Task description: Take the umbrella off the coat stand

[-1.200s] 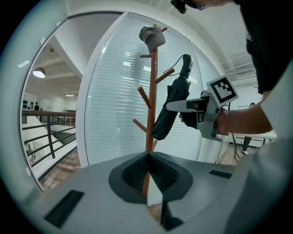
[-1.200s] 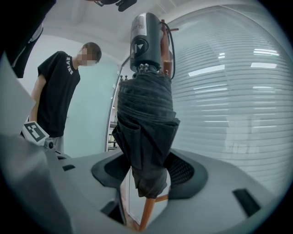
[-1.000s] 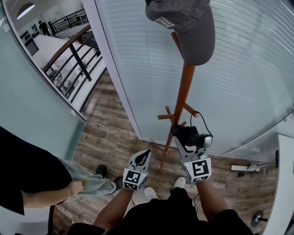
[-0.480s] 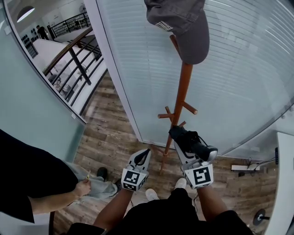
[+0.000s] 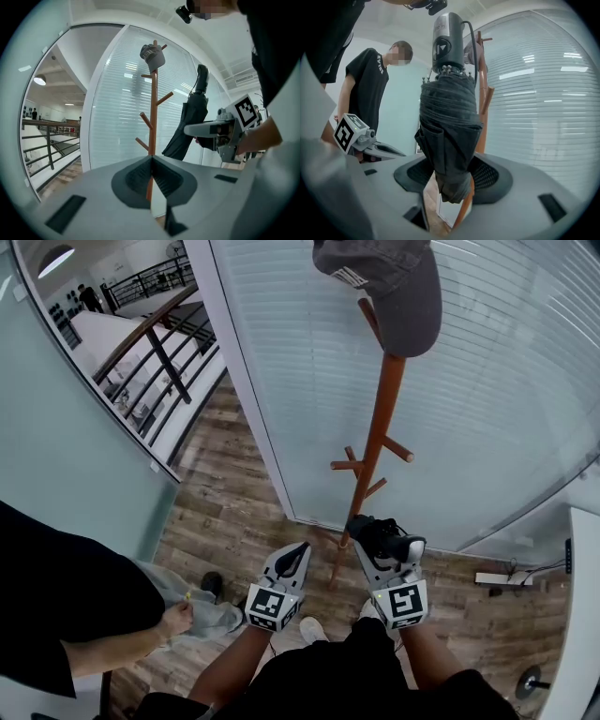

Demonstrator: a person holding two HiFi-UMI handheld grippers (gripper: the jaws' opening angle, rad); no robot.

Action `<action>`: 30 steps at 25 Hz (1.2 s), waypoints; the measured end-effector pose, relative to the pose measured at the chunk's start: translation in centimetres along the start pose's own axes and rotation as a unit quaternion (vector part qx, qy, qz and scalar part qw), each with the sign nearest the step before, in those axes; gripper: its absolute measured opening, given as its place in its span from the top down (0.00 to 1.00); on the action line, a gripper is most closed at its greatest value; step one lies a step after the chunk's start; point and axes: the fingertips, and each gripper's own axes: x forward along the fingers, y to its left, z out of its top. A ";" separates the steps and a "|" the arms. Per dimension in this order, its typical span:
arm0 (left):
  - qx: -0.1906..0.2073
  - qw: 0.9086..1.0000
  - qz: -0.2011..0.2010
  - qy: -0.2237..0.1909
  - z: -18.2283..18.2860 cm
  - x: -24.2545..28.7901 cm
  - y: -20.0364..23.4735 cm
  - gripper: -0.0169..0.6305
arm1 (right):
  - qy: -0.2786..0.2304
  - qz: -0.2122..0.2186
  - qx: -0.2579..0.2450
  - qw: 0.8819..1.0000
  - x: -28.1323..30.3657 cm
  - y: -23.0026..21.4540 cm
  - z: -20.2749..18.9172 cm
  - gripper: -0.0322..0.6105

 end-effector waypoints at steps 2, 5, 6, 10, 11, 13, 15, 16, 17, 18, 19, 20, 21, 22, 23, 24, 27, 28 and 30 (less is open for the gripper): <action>-0.008 1.000 -0.002 0.005 -0.7 -0.1 -0.4 0.95 | 0.004 0.004 0.005 1.000 -0.2 0.5 -0.9 0.57; -0.008 1.000 -0.005 0.012 -1.5 -0.4 -0.9 0.95 | 0.019 0.009 0.008 1.000 -0.4 1.2 -2.5 0.57; -0.008 1.000 -0.006 0.013 -1.7 -0.4 -1.0 0.95 | 0.025 0.009 0.012 1.000 -0.5 1.3 -3.1 0.57; -0.008 1.000 -0.002 0.016 -2.2 -0.4 -1.0 0.95 | 0.060 -0.006 0.022 0.998 -1.0 1.4 -5.3 0.57; -0.008 1.000 -0.001 0.016 -2.3 -0.4 -1.0 0.95 | 0.067 -0.006 0.025 0.997 -1.1 1.6 -5.9 0.57; -0.008 1.000 0.002 0.013 -2.4 -0.5 -0.9 0.95 | 0.077 -0.001 0.031 0.997 -1.4 2.2 -6.9 0.57; -0.008 1.000 0.006 0.012 -2.5 -0.5 -0.7 0.95 | 0.088 0.005 0.034 0.996 -1.5 2.8 -7.9 0.57; -0.009 1.000 0.007 0.011 -2.6 -0.5 -0.7 0.95 | 0.095 0.005 0.032 0.995 -1.6 2.8 -8.3 0.57; -0.011 1.000 0.007 0.011 -2.7 -0.4 -0.8 0.95 | 0.103 0.002 0.031 0.994 -1.7 2.7 -8.6 0.57; -0.013 1.000 0.006 0.011 -2.9 -0.4 -1.0 0.95 | 0.110 -0.002 0.030 0.993 -1.9 2.6 -8.9 0.57; -0.015 1.000 0.004 0.012 -3.1 -0.4 -1.2 0.95 | 0.116 -0.006 0.030 0.993 -2.1 2.5 -9.2 0.57; -0.017 1.000 0.003 0.014 -3.4 -0.5 -1.4 0.95 | 0.120 -0.008 0.031 0.992 -2.2 2.5 -9.5 0.57; -0.019 1.000 0.004 0.016 -3.5 -0.6 -1.4 0.95 | 0.122 -0.009 0.033 0.992 -2.3 2.5 -9.9 0.57; -0.023 1.000 0.007 0.017 -3.7 -0.8 -1.3 0.95 | 0.123 -0.008 0.035 0.992 -2.4 2.6 -10.1 0.57; -0.027 0.999 0.011 0.017 -3.9 -0.9 -1.1 0.95 | 0.122 -0.007 0.036 0.992 -2.4 2.7 -10.2 0.57; -0.032 0.999 0.016 0.017 -4.0 -1.0 -0.8 0.95 | 0.120 -0.005 0.036 0.992 -2.4 2.8 -10.2 0.57; -0.038 0.999 0.019 0.019 -4.1 -1.0 -0.5 0.95 | 0.111 -0.001 0.032 0.993 -2.2 2.8 -9.1 0.57; -0.034 0.999 0.018 0.020 -4.0 -1.0 -0.5 0.95 | 0.110 -0.001 0.031 0.994 -2.1 2.7 -8.7 0.57; -0.027 0.999 0.016 0.019 -3.8 -0.9 -0.4 0.95 | 0.110 -0.002 0.034 0.993 -2.0 2.7 -8.9 0.57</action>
